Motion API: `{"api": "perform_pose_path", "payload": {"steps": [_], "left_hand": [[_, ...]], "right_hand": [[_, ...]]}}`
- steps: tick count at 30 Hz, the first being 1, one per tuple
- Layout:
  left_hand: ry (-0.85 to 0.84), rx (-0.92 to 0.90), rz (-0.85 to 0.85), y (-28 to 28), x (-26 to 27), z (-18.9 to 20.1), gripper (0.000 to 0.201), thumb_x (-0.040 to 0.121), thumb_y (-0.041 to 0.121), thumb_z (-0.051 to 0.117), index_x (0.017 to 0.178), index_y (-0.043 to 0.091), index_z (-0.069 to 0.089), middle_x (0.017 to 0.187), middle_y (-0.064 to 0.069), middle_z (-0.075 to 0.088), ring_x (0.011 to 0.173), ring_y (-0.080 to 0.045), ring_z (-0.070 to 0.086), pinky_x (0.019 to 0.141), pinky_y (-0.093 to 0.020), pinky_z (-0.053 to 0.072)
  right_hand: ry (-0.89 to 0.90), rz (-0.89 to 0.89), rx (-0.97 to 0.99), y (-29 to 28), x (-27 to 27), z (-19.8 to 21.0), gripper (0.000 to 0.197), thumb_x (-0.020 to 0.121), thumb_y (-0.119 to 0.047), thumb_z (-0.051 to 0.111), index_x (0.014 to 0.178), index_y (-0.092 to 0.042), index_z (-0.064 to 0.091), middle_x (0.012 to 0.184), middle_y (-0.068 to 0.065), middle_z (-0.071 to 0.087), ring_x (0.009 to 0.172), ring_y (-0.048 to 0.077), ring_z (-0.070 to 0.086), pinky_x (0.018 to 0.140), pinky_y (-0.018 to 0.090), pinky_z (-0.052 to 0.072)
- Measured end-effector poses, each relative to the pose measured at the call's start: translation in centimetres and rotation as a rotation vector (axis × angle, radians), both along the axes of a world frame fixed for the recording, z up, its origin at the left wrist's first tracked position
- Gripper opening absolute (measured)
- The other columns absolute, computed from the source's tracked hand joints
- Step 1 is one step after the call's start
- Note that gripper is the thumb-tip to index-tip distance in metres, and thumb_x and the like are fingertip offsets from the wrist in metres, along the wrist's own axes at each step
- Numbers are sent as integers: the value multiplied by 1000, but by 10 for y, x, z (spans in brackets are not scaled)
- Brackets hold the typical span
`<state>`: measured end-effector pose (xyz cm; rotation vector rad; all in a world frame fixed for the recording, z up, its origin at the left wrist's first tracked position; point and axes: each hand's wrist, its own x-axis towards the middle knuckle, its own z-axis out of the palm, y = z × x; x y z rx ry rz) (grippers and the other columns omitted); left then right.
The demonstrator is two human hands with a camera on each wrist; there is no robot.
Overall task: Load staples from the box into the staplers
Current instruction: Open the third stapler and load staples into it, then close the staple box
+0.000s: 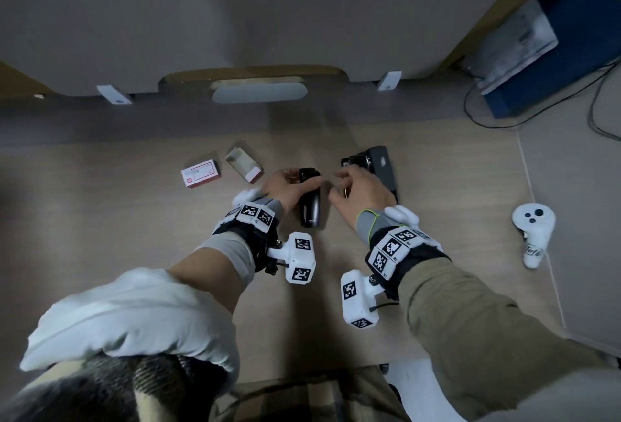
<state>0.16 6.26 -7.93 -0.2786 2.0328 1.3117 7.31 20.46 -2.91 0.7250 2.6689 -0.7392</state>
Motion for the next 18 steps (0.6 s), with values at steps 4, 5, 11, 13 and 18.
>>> {"api": "perform_pose_path", "payload": {"steps": [4, 5, 11, 13, 18], "left_hand": [[8, -35, 57, 25, -4, -7, 41, 77, 43, 79, 109, 17, 73, 98, 0, 75, 80, -10, 69, 70, -21, 53], [13, -57, 52, 34, -5, -8, 42, 79, 43, 78, 110, 16, 72, 96, 2, 73, 79, -10, 68, 66, -18, 51], [8, -179, -26, 53, -3, -6, 62, 70, 70, 62, 109, 24, 73, 96, 3, 77, 81, -13, 71, 81, -32, 59], [-14, -192, -59, 54, -3, -4, 50, 77, 68, 59, 99, 26, 74, 91, 4, 76, 78, -13, 71, 76, -30, 59], [-117, -79, -1, 55, -1, -10, 24, 91, 43, 64, 94, 19, 65, 96, -5, 73, 76, -16, 69, 66, -28, 59]], "right_hand": [[119, -16, 113, 25, 2, 1, 30, 81, -35, 61, 111, -32, 57, 112, -9, 56, 114, 17, 49, 82, 31, 44], [139, -43, 124, 35, 0, 2, 34, 80, -35, 62, 112, -30, 56, 114, -7, 55, 114, 19, 48, 85, 33, 44], [-165, -255, -106, 59, -8, -10, 79, 82, -55, 62, 144, -18, 31, 136, 11, 49, 124, 33, 47, 96, 38, 40], [-243, -303, -193, 58, -6, -15, 80, 83, -62, 58, 142, -15, 32, 129, 13, 57, 116, 35, 55, 90, 37, 43], [-309, -236, -186, 59, -10, -19, 81, 82, -71, 49, 141, -16, 37, 124, 11, 62, 107, 34, 61, 85, 35, 49]]}}
